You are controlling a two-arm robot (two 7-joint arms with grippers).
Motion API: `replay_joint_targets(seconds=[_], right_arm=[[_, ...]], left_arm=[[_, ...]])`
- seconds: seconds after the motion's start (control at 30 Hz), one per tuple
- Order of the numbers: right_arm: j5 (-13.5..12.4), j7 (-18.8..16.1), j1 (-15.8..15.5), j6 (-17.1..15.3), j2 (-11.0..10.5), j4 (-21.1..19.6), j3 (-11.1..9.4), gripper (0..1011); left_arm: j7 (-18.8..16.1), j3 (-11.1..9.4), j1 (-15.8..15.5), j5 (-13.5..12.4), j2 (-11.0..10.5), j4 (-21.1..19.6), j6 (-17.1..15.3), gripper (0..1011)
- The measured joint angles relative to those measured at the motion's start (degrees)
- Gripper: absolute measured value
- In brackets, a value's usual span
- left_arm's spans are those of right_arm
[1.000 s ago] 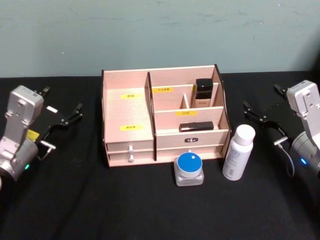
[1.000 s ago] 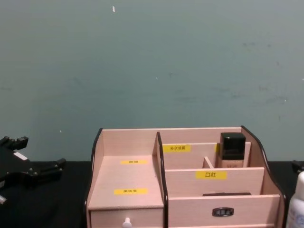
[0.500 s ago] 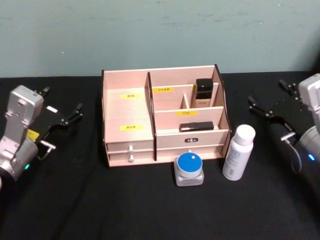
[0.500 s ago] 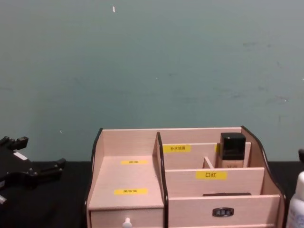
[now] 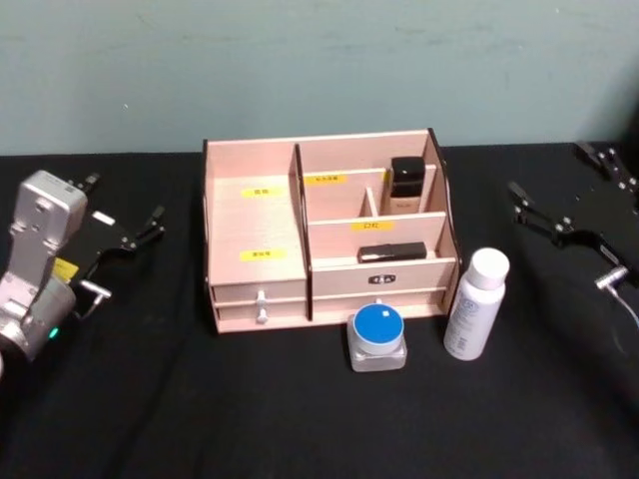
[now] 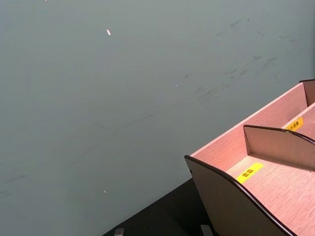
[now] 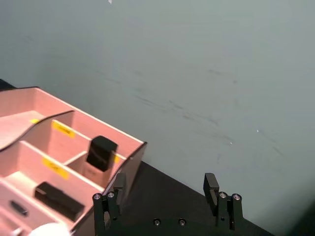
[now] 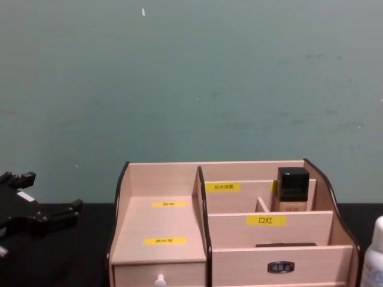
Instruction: Pick up the facial cleanser and watermelon frost from the table and place them into the tiered storage box.
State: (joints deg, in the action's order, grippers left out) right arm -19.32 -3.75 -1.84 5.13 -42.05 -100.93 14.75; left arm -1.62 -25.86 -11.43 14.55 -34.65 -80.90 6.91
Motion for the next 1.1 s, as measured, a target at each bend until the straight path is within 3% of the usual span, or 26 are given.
replay_joint_targets(seconds=[0.13, 0.3, 0.53, 0.77, 1.1], right_arm=[[-0.4, -0.3, -3.6, 0.2, -1.7, -3.7, -2.0, 1002], [-0.5, -1.0, -11.1, 1.1, -4.5, -10.0, -5.1, 1003], [-0.8, -1.9, -18.8, 1.3, -6.7, -15.3, -8.0, 1003], [-1.2, -2.6, -22.9, -1.5, -7.2, -17.1, -8.9, 1002], [-2.5, -4.6, -23.3, -4.9, -6.0, -15.2, -8.6, 1002]], left_arm=[[0.0, 0.0, 0.0, 0.0, 0.0, 0.0, 0.0, 1001], [0.0, 0.0, 0.0, 0.0, 0.0, 0.0, 0.0, 1001], [0.0, 0.0, 0.0, 0.0, 0.0, 0.0, 0.0, 1001], [0.0, 0.0, 0.0, 0.0, 0.0, 0.0, 0.0, 1001], [0.0, 0.0, 0.0, 0.0, 0.0, 0.0, 0.0, 1001]])
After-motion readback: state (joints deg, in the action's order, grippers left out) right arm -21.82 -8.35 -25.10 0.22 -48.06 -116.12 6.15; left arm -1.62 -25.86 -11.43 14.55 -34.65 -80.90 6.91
